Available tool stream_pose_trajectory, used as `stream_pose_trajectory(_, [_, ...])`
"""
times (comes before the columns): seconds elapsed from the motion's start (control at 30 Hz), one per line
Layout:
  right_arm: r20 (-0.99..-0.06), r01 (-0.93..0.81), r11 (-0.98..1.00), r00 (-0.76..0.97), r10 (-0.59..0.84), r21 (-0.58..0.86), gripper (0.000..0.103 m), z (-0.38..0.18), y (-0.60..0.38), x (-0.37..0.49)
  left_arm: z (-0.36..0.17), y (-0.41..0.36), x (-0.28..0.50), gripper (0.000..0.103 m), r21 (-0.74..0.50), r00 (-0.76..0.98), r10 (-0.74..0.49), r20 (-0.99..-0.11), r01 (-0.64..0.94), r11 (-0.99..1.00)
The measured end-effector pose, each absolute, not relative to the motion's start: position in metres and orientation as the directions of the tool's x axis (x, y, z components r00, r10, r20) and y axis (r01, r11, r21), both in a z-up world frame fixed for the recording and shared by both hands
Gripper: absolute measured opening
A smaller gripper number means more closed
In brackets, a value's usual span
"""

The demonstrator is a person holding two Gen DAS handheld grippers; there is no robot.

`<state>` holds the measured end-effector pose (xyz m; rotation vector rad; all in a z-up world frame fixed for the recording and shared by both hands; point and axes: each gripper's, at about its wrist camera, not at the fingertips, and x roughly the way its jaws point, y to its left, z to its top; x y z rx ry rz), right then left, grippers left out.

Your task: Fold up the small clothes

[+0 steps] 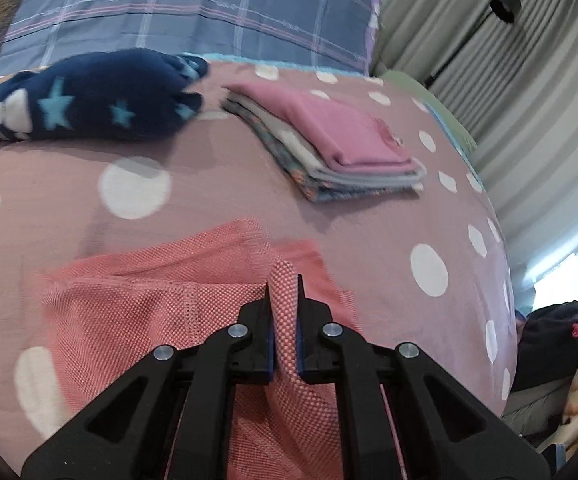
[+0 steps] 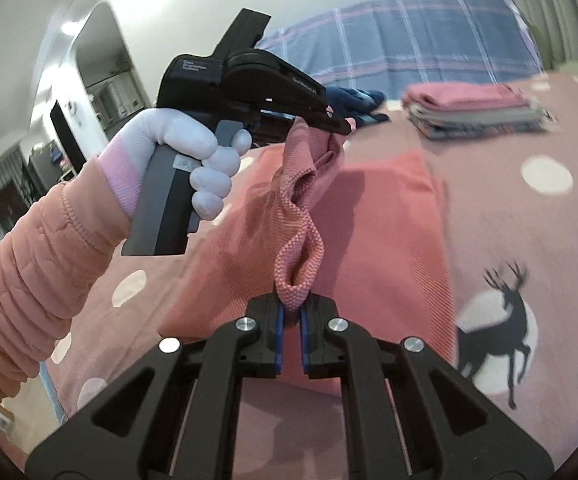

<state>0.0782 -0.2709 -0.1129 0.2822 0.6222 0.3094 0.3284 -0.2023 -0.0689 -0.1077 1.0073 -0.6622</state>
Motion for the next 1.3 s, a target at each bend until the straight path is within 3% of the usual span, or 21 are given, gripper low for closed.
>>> stream_pose_trajectory(0.27, [-0.529,-0.153,0.896,0.761,0.377,0.418,0.006,-0.126,-0.293,0.071,-0.079,-0.243,0.323,0.006,-0.278,0.355,-0.493,-0.794,0.51,0.814])
stream_pose_trajectory(0.43, [-0.537,-0.165,0.883,0.739,0.406,0.44,0.006,-0.132,-0.294,0.074,-0.091,-0.243,0.323,0.009,-0.035,0.44,-0.27,-0.856,0.472,0.881])
stream_pose_trajectory(0.5, [-0.542,-0.166,0.882,0.734,0.409,0.441,0.007,-0.133,-0.294,0.077,-0.095,-0.239,0.324,0.01,-0.048,0.429,-0.268,-0.862,0.458,0.888])
stream_pose_trajectory(0.6, [-0.546,-0.165,0.879,0.728,0.414,0.446,0.009,-0.134,-0.295,0.078,-0.098,-0.238,0.327,0.025,-0.064,0.423,-0.271,-0.865,0.442,0.895])
stream_pose_trajectory(0.7, [-0.557,-0.161,0.879,0.719,0.416,0.448,0.011,-0.136,-0.294,0.081,-0.104,-0.248,0.327,0.034,-0.052,0.401,-0.252,-0.881,0.447,0.893])
stream_pose_trajectory(0.83, [-0.562,-0.156,0.881,0.717,0.412,0.447,0.011,-0.137,-0.293,0.078,-0.114,-0.27,0.326,0.037,0.092,0.411,-0.114,-0.905,0.449,0.889])
stream_pose_trajectory(1.03, [-0.563,-0.162,0.89,0.722,0.402,0.427,0.012,-0.137,-0.291,0.08,-0.115,-0.29,0.33,0.037,0.216,0.427,0.007,-0.904,0.441,0.871])
stream_pose_trajectory(1.17, [-0.563,-0.168,0.89,0.721,0.404,0.424,0.012,-0.137,-0.291,0.08,-0.116,-0.291,0.33,0.036,0.235,0.428,0.021,-0.904,0.453,0.86])
stream_pose_trajectory(1.2, [-0.562,-0.17,0.89,0.722,0.405,0.424,0.012,-0.137,-0.291,0.08,-0.117,-0.293,0.331,0.031,0.241,0.431,0.022,-0.902,0.46,0.855])
stream_pose_trajectory(1.23, [-0.559,-0.171,0.889,0.723,0.406,0.424,0.012,-0.137,-0.291,0.08,-0.116,-0.29,0.33,0.019,0.242,0.433,0.02,-0.901,0.464,0.852])
stream_pose_trajectory(1.3, [-0.555,-0.175,0.887,0.724,0.41,0.428,0.012,-0.137,-0.291,0.079,-0.115,-0.287,0.33,0.01,0.216,0.421,0.0,-0.907,0.464,0.859])
